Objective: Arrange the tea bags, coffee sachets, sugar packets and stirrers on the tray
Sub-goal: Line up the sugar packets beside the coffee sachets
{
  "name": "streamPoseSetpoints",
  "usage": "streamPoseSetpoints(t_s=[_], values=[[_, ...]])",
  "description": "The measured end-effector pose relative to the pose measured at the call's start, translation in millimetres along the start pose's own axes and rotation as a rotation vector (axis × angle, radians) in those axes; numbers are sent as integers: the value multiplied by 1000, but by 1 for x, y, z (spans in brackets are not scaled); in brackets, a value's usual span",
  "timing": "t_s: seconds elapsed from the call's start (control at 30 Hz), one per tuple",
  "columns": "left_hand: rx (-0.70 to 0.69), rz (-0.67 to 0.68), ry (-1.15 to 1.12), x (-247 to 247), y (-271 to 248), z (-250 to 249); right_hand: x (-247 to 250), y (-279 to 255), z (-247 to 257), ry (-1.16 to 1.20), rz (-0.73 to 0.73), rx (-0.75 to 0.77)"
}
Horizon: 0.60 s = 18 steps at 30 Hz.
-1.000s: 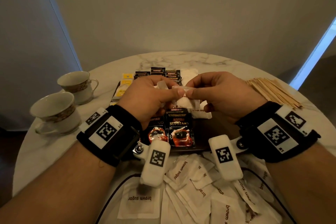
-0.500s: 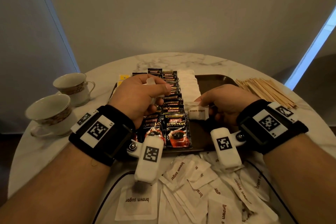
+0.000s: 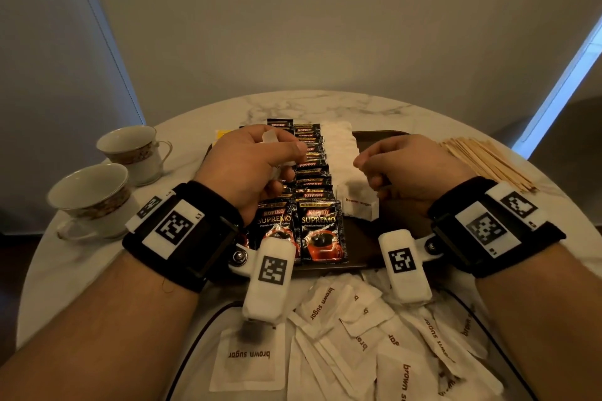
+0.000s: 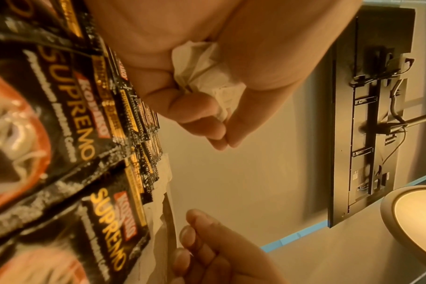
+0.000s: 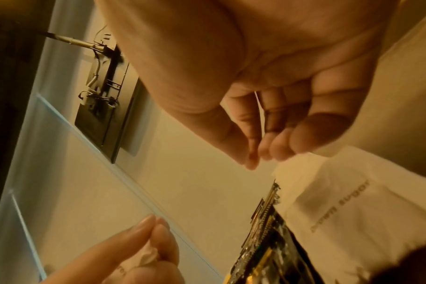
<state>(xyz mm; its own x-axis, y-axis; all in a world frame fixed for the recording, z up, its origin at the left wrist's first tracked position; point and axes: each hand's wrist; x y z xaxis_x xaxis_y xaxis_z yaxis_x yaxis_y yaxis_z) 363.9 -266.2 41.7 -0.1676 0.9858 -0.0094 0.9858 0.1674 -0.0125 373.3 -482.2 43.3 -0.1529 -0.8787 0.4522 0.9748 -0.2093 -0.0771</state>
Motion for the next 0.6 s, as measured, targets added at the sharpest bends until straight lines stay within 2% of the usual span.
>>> streamPoseSetpoints(t_s=[0.17,0.33,0.5,0.6], values=[[7,-1,0,0,0,0,-2,-11,6,-7,199,-149],[26,2,-14,0,1,-1,4,-12,7,13,159,-240],[50,-5,-48,-2,-4,-4,12,-12,-1,150,7,-283],[66,-21,-76,-5,-8,-3,14,-16,-11,158,1,-340]])
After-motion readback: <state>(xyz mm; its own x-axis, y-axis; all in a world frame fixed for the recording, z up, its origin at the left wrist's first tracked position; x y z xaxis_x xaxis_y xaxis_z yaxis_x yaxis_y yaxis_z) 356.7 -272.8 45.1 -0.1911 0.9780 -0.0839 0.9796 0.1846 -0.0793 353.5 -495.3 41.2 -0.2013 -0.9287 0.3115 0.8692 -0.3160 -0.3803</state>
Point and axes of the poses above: each hand's wrist, its own y-axis towards the middle knuckle, its own x-axis out of the back of the hand, z = x × y, and after that the axes turned 8 degrees about -z, right-handed
